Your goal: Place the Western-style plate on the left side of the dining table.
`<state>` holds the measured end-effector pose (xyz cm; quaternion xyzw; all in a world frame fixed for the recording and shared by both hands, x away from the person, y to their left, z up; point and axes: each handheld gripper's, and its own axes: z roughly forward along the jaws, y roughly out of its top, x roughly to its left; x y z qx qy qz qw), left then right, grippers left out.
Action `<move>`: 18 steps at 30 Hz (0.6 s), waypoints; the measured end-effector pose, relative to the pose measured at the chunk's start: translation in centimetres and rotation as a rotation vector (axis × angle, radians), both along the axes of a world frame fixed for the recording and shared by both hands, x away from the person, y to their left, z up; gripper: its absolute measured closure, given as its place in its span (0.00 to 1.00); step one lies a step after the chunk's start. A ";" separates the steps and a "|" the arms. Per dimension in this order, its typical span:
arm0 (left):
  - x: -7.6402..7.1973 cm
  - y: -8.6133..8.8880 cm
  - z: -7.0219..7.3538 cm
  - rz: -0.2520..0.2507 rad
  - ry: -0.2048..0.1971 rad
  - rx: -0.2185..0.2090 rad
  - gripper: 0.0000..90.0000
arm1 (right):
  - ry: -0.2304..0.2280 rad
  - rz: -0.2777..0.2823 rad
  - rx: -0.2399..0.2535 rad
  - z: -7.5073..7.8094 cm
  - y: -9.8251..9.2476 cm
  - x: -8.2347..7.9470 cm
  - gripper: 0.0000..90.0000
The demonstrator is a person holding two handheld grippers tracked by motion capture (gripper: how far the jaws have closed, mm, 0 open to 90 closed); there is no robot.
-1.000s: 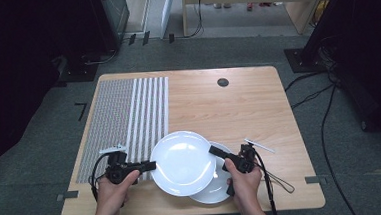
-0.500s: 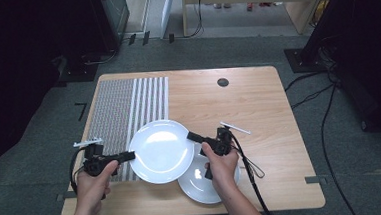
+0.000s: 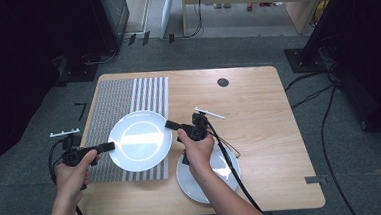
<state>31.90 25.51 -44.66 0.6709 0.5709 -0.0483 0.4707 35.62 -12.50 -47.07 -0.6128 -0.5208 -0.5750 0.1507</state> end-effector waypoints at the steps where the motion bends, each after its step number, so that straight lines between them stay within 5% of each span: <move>1: 0.3 0.5 0.1 0.011 0.001 -0.011 0.84 | 0.008 0.002 0.005 -0.1 0.5 0.5 0.98; 18: 4.6 3.1 -0.4 0.067 0.061 0.019 0.85 | 0.059 -0.030 0.024 -1.5 3.9 4.6 0.98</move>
